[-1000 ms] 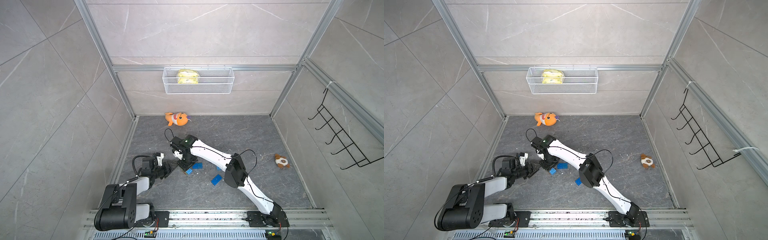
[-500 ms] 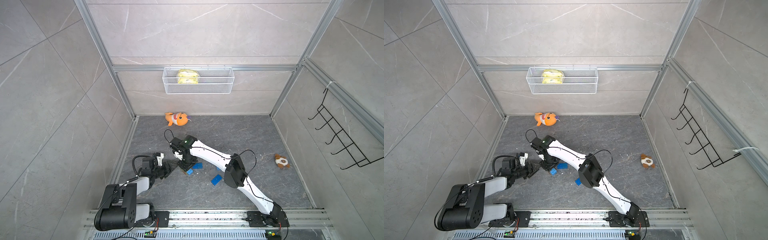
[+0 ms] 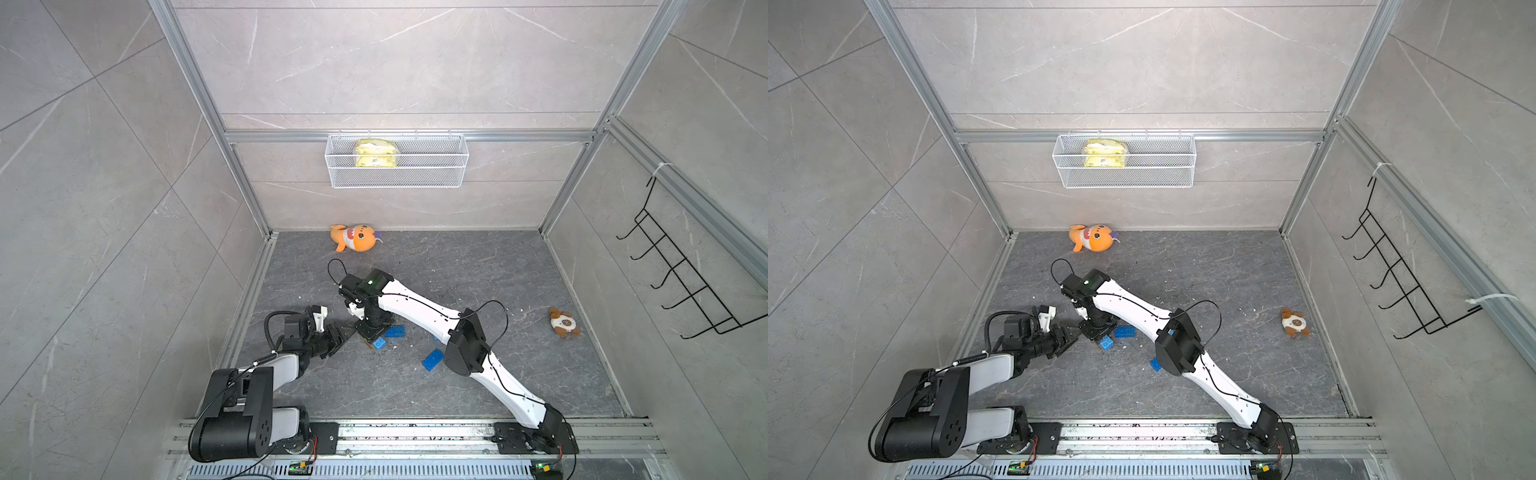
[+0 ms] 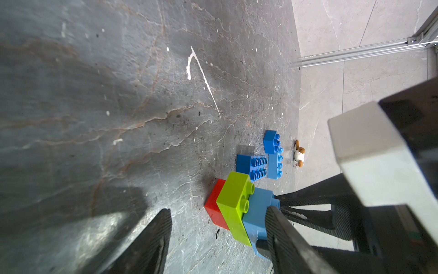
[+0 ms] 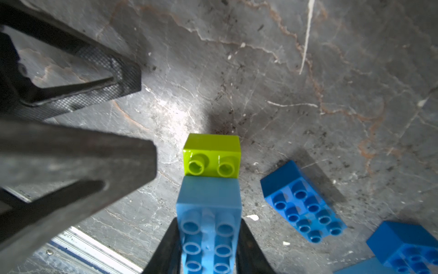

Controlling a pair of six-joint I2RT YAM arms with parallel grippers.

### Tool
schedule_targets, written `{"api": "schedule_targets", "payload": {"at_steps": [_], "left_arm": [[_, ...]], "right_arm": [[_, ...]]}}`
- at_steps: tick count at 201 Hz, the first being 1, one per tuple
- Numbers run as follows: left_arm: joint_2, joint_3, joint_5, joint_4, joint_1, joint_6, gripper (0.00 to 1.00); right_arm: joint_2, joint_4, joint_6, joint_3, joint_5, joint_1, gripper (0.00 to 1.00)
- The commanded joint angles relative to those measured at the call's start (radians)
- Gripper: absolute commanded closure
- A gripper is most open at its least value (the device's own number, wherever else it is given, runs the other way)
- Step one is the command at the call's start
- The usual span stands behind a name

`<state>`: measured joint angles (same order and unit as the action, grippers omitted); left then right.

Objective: Assemble a heart with lego
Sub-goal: Assemble the lego brick with the lego brick.

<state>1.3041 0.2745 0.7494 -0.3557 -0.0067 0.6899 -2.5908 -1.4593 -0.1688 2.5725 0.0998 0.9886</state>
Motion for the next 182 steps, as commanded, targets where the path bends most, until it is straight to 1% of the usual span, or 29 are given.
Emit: {"api": "schedule_targets", "payload": {"at_steps": [1,17,23,45,71,88,100,119,132,150,182], "left_arm": [[-0.039,0.009,-0.005,0.025,-0.003,0.008,0.33],[-0.063,0.011,-0.011,0.051,-0.003,0.010,0.33],[-0.075,0.011,-0.014,0.062,-0.003,0.011,0.33],[-0.123,0.008,-0.027,0.102,-0.003,0.014,0.33],[-0.186,0.001,-0.036,0.153,-0.004,0.017,0.33],[-0.218,0.000,-0.041,0.183,-0.004,0.018,0.33],[-0.238,-0.008,-0.044,0.194,-0.003,0.024,0.34],[-0.263,-0.023,-0.060,0.197,-0.004,0.039,0.34],[-0.269,-0.029,-0.066,0.196,-0.004,0.045,0.34],[-0.273,-0.029,-0.071,0.196,-0.004,0.055,0.34],[-0.273,-0.025,-0.063,0.196,-0.008,0.064,0.34]], "right_arm": [[-0.015,-0.023,-0.011,0.000,-0.033,0.008,0.63],[0.017,-0.003,-0.015,-0.013,-0.038,0.008,0.57],[0.054,0.006,-0.017,-0.020,-0.041,0.009,0.56],[0.119,0.045,-0.021,-0.067,-0.048,0.008,0.52],[0.228,0.148,-0.023,-0.210,-0.030,0.007,0.48],[0.300,0.224,-0.027,-0.317,-0.018,0.001,0.48],[0.349,0.279,-0.029,-0.390,-0.017,-0.004,0.52],[0.397,0.361,-0.027,-0.476,0.006,-0.007,0.72],[0.391,0.380,-0.023,-0.495,0.028,-0.007,0.80],[0.360,0.392,-0.016,-0.498,0.041,-0.007,0.84],[0.305,0.405,-0.014,-0.496,0.055,-0.007,0.84]]}}
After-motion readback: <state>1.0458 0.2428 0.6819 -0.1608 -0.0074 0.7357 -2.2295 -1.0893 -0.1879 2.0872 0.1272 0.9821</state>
